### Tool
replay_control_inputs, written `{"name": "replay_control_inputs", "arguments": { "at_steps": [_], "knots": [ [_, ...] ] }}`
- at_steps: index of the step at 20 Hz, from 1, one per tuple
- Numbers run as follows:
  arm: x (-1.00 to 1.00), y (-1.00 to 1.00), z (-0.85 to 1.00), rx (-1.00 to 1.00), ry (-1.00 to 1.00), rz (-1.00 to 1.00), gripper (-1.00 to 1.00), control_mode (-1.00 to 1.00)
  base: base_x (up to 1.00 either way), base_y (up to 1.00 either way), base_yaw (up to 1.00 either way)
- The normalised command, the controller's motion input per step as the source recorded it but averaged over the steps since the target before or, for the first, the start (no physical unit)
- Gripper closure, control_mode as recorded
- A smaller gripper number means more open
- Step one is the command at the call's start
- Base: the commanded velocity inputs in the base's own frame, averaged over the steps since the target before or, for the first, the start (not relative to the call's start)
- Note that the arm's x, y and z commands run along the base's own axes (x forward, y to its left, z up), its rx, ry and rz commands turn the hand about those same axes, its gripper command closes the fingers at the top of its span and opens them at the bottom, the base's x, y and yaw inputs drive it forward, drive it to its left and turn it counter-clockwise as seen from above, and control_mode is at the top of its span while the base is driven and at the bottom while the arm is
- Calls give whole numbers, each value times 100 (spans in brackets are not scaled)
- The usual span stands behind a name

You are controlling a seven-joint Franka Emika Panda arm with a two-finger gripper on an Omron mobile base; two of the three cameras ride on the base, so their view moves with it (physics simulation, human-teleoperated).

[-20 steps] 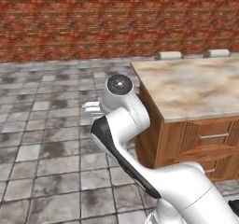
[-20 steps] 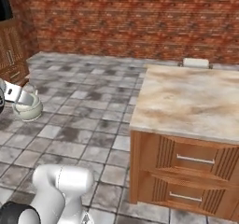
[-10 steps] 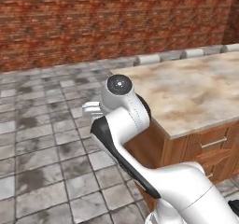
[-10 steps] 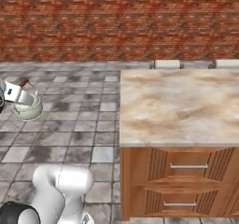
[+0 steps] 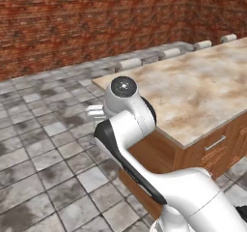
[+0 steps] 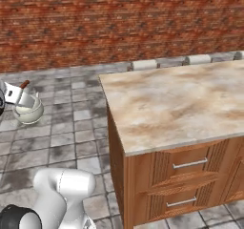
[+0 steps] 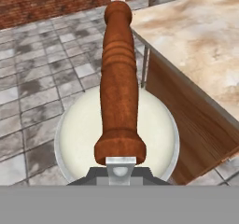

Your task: The kettle is done boiling. Turn off the stove, then wait for 300 timesteps before moving the kettle to the dining table.

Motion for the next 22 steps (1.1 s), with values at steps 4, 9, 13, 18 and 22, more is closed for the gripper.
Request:
{"name": "replay_control_inputs", "arguments": {
  "at_steps": [4,9,13,18,22],
  "knots": [
    [0,0,0,0,0,0,100,100,-1,74,-45],
    [0,0,0,0,0,0,100,100,0,76,-44],
    [0,0,0,0,0,0,100,100,7,70,-47],
    [0,0,0,0,0,0,100,100,16,69,-47],
    [0,0,0,0,0,0,100,100,22,71,-47]
  ]
}}
